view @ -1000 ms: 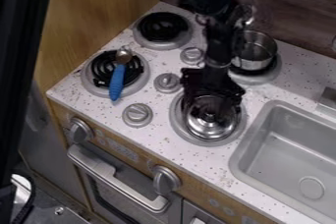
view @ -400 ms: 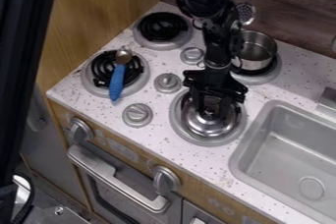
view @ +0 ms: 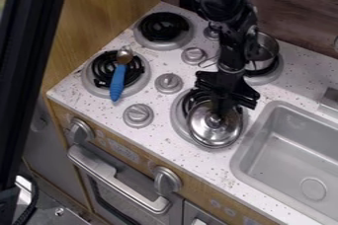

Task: Put the silver lid on the silver pot

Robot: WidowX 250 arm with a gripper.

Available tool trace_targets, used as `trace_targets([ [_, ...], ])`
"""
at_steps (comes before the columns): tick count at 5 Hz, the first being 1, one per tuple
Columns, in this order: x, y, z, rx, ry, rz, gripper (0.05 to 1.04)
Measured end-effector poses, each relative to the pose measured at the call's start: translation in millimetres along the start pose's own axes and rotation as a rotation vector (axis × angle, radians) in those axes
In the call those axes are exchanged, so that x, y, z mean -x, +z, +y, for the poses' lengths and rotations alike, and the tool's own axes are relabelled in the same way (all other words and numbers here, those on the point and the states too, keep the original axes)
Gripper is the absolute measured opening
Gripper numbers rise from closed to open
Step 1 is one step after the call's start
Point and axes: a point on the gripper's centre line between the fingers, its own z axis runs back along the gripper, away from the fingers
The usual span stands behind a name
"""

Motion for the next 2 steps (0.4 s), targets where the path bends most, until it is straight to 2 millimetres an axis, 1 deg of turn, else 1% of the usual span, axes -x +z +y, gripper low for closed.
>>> trace_targets([
  [1,4.0,1.5,3.3,-0.015,0.006,-0.005,0.055],
  [2,6.5,5.8,3.2,-0.019,-0.003,-0.013,0.067],
])
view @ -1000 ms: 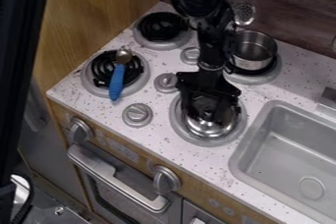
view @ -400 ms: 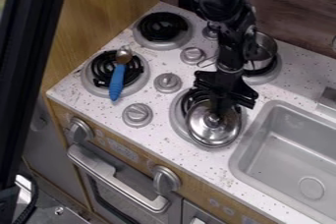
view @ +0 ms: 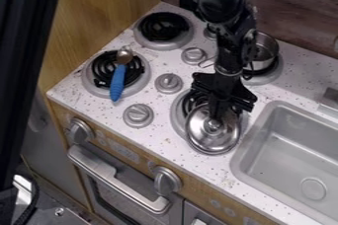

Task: Put the silver lid on the silver pot

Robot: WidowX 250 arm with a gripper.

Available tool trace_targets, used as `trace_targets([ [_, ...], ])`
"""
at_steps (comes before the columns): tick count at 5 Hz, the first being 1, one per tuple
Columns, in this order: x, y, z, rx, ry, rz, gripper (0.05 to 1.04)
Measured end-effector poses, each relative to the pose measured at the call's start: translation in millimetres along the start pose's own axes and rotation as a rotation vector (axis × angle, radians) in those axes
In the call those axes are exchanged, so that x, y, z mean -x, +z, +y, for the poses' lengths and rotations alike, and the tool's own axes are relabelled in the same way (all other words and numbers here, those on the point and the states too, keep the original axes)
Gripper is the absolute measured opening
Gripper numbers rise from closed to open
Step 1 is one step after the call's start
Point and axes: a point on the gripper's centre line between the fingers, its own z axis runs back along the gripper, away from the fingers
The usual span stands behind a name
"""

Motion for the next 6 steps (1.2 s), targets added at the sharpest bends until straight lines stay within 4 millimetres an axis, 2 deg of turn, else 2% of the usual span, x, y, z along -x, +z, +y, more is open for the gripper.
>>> trace_targets([
  [1,0,8,-5,0.005,0.013,-0.048,0.2],
  [2,-1,10,-7,0.006,0.025,-0.073,0.449],
  [3,5,15,-5,-0.001,0.018,-0.075,0.767],
  [4,10,19,-3,-0.002,0.032,-0.074,0.991],
  [5,19,16,-1,-0.008,0.029,-0.05,0.997],
  [6,19,16,-1,-0.006,0.035,-0.053,0.997],
])
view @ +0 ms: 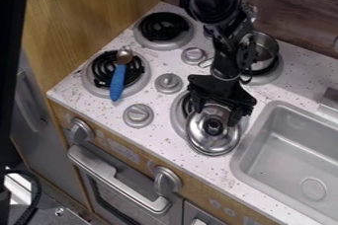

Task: Put the silver lid on the silver pot

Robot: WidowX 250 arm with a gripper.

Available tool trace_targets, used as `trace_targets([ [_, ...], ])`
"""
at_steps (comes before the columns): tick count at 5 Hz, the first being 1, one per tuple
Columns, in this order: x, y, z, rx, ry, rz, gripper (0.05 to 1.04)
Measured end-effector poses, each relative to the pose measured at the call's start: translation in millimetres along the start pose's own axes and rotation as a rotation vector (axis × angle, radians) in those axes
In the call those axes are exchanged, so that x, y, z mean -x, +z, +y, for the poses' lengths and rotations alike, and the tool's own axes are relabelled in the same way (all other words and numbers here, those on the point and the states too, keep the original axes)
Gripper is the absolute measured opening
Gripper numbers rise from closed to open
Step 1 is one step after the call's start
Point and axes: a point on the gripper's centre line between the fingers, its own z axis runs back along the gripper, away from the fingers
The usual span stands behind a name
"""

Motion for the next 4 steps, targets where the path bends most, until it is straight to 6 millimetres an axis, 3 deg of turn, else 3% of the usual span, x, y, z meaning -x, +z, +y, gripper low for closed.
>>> trace_targets([
  [3,4,-11,2,-0.002,0.001,0.042,0.985],
  [4,11,-21,2,-0.004,0.003,0.065,0.894],
])
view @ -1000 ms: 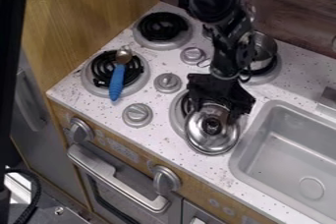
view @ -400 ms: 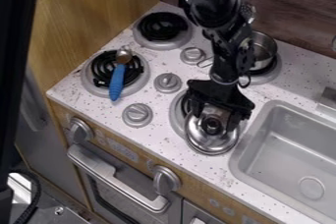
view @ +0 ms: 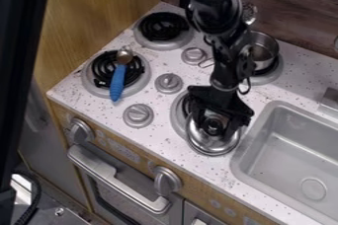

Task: Put the silver lid on the silver pot

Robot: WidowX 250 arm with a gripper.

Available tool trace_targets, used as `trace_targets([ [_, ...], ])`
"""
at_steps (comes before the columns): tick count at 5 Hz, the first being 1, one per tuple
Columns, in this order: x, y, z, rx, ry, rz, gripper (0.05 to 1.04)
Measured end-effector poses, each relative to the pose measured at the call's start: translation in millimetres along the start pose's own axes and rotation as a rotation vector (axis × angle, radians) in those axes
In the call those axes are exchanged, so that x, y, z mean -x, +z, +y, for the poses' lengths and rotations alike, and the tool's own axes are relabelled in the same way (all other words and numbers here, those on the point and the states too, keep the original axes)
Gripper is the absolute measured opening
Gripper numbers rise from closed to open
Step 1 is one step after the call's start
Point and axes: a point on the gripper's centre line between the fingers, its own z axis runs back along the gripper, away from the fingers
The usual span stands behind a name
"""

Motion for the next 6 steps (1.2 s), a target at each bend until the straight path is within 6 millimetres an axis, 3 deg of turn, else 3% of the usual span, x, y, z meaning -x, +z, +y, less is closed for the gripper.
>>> trace_targets([
  [2,0,0,-1,0.013,0.018,0.001,0.336],
  [3,-5,1,-2,0.01,0.007,-0.007,0.269],
  [4,-11,12,-5,-0.004,-0.074,-0.011,0.268],
  [5,-47,64,-20,0.032,-0.11,-0.203,0.268],
  [6,-74,86,-25,0.028,-0.121,-0.279,0.268],
])
